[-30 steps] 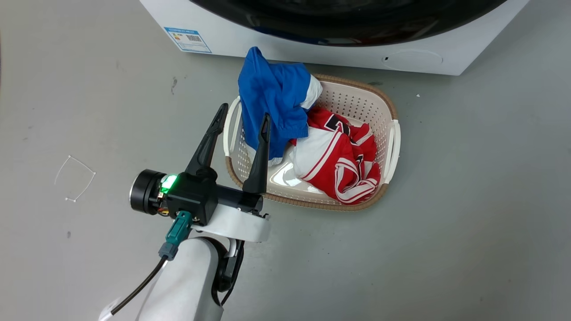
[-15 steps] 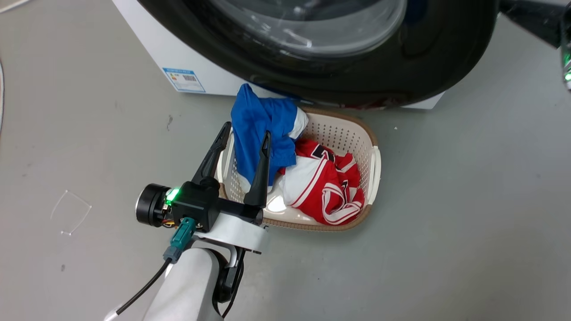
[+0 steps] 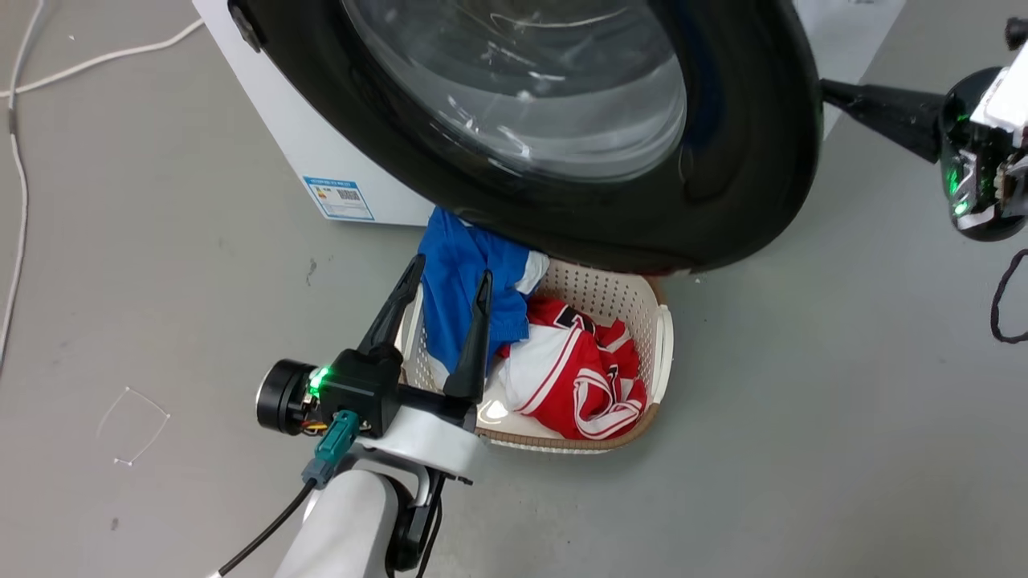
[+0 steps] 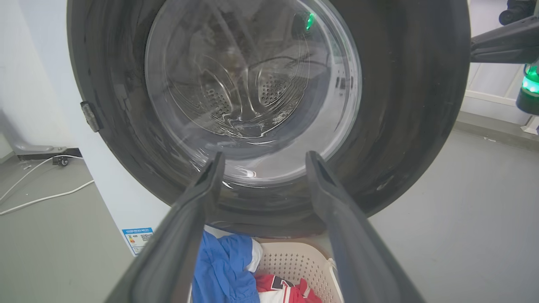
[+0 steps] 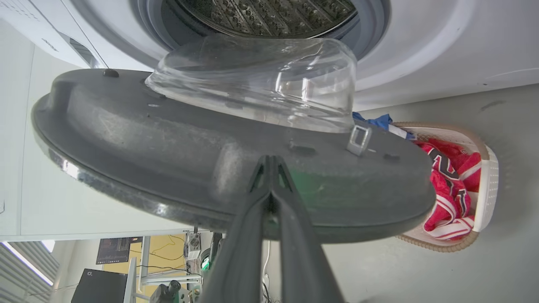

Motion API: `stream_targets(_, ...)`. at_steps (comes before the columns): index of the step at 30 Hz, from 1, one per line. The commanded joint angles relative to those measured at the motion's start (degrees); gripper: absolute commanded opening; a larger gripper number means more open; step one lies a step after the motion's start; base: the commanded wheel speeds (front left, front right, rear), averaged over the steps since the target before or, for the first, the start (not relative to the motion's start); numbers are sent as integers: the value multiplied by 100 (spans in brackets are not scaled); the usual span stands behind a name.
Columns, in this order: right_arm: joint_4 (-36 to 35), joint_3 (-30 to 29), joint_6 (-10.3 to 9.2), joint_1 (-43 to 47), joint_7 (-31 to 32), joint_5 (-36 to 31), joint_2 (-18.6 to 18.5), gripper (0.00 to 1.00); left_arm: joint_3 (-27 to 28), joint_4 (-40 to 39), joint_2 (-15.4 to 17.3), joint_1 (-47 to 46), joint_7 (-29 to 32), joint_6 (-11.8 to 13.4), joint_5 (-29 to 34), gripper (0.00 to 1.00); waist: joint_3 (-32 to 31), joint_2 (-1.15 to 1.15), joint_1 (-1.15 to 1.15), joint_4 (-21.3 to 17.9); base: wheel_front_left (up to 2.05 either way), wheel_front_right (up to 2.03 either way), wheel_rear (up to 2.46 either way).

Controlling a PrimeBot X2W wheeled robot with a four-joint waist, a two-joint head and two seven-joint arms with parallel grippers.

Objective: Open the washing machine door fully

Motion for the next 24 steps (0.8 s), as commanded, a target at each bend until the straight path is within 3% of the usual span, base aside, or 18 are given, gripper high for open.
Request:
stream_targets(1,-56,89,26,114,116,92,353,0,33,20,-8,69,-15,-16,-20,100,-108,0,0,6,0,0,0)
stream_targets(9,-299,132,21,547,340,173,346,0,98,110,-10,278,-15,-42,-39,100,-516,0,0,-58,0,0,0)
stream_targets(24,-1295,604,20,1881,1142,314,882,0,208,313,-6,769,-15,-209,-63,100,-1266,0,0,-78,0,0,0)
